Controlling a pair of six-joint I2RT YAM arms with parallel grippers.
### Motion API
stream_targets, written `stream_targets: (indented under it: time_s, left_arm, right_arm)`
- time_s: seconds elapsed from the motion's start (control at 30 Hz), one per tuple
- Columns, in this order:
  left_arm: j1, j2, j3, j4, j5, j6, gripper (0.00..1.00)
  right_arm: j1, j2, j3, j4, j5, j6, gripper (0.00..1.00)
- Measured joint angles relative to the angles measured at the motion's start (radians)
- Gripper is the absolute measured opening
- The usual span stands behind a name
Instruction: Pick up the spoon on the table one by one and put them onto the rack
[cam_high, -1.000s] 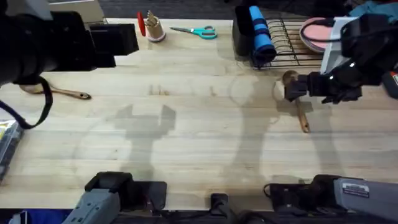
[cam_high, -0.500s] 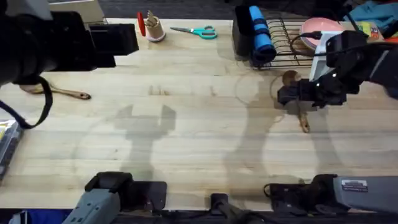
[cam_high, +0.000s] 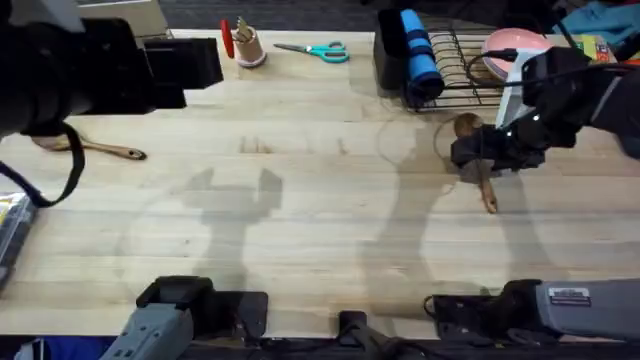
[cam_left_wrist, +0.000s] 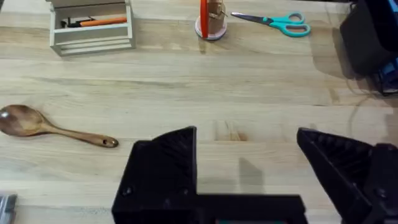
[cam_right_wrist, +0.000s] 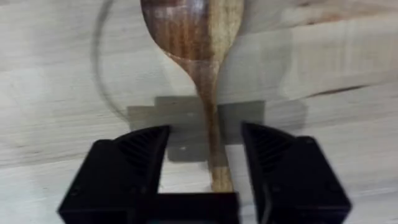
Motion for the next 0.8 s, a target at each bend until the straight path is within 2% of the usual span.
stream_targets:
  time_s: [0.43,0.8]
  left_arm:
    - [0.0,0.0,0.0,0.0,0.0,0.0,0.993]
    - [0.0,0.0,0.0,0.0,0.0,0.0,0.993]
  right_arm:
    - [-0.001,0.004,0.003,0.014,0.05,0.0,0.064]
    - [-0.001,0.017,0.037,-0.041,0.05,0.026,0.035]
